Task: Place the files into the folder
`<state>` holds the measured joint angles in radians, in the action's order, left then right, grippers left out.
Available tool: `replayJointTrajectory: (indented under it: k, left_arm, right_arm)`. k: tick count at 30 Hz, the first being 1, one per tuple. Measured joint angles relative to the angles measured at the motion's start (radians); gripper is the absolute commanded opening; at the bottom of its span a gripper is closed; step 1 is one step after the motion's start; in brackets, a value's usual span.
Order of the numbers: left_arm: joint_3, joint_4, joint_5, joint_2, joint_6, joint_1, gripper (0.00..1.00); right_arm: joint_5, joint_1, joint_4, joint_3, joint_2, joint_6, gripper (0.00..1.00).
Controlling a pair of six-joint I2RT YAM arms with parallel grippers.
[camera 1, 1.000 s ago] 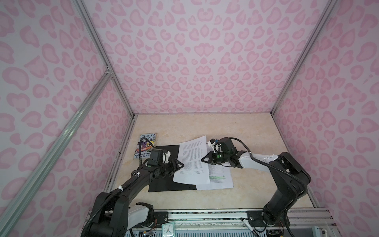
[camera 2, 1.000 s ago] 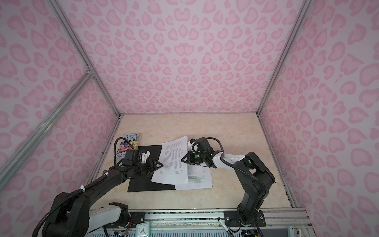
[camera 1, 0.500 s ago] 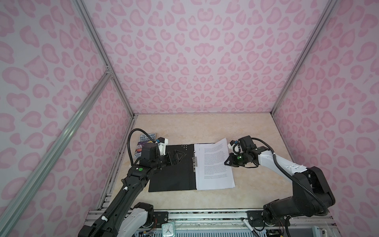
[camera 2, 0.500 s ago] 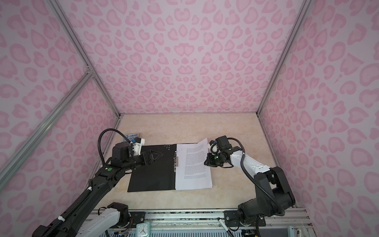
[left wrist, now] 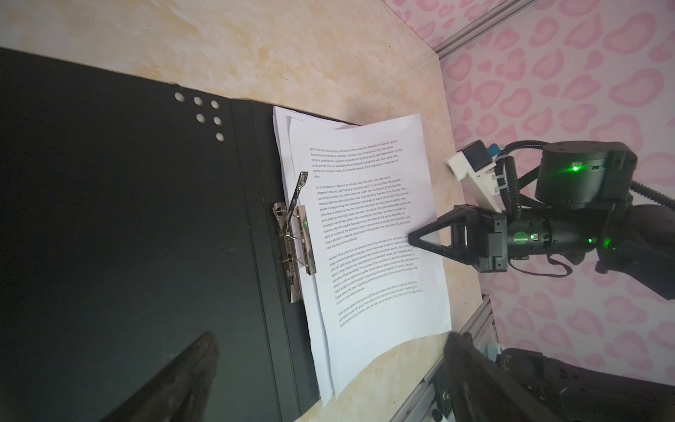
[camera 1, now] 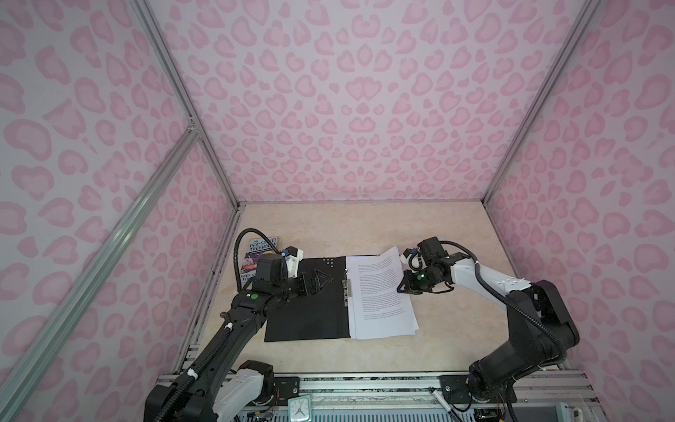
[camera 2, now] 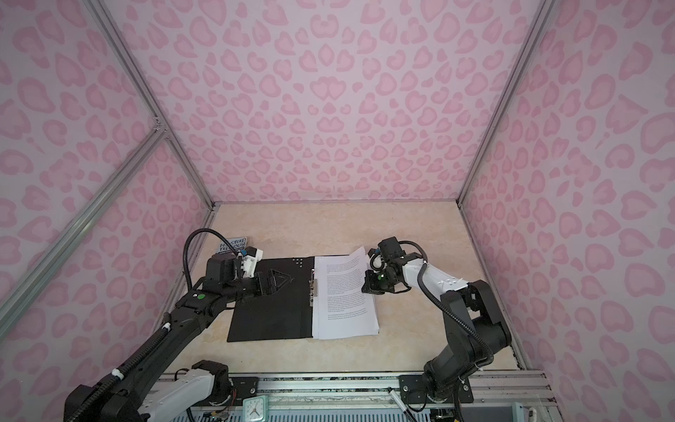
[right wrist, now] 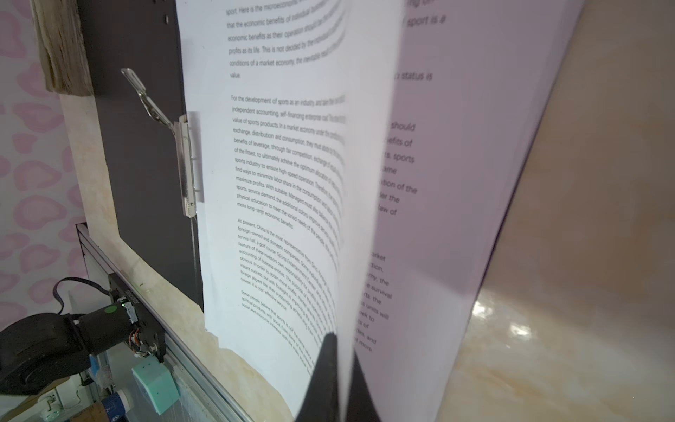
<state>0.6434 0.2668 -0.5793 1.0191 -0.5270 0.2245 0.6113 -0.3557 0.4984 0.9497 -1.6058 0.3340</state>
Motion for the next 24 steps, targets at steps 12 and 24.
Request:
replayJointTrajectory:
  k: [12,24]
  left_arm:
    - [0.0,0.0,-0.017,0.023,0.003,0.0,0.98]
    - [0.0,0.0,-0.02,0.026,0.003,0.0,0.97]
  right_arm:
    - [0.01,-0.039,-0.045,0.013,-0.032,0.055,0.0]
    - [0.01,-0.055,-0.052,0.009,-0.032,0.07,0.05]
